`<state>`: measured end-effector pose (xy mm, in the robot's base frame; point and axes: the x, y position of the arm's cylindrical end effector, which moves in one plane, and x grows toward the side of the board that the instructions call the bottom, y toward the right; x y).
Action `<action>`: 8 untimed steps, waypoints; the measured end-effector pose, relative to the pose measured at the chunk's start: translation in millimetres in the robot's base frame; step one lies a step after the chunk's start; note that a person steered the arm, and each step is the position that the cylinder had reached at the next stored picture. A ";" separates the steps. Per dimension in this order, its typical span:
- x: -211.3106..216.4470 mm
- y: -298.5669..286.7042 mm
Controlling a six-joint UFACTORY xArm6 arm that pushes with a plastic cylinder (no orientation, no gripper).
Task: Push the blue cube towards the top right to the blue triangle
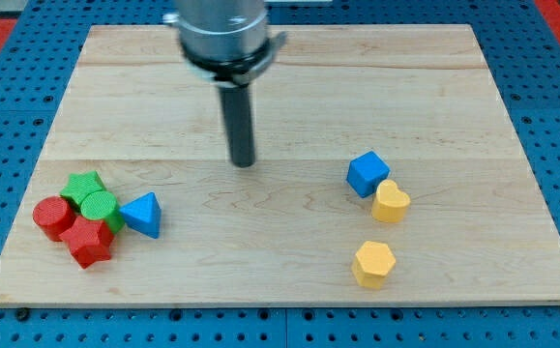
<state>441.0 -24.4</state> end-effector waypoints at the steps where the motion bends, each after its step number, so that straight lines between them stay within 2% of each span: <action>1: -27.8 73.5; 2: -28.3 151.2; 3: 35.1 182.8; 4: 36.0 103.2; 5: 20.2 111.1; 6: 15.1 56.8; 7: 44.5 -47.2; 8: 53.5 -62.6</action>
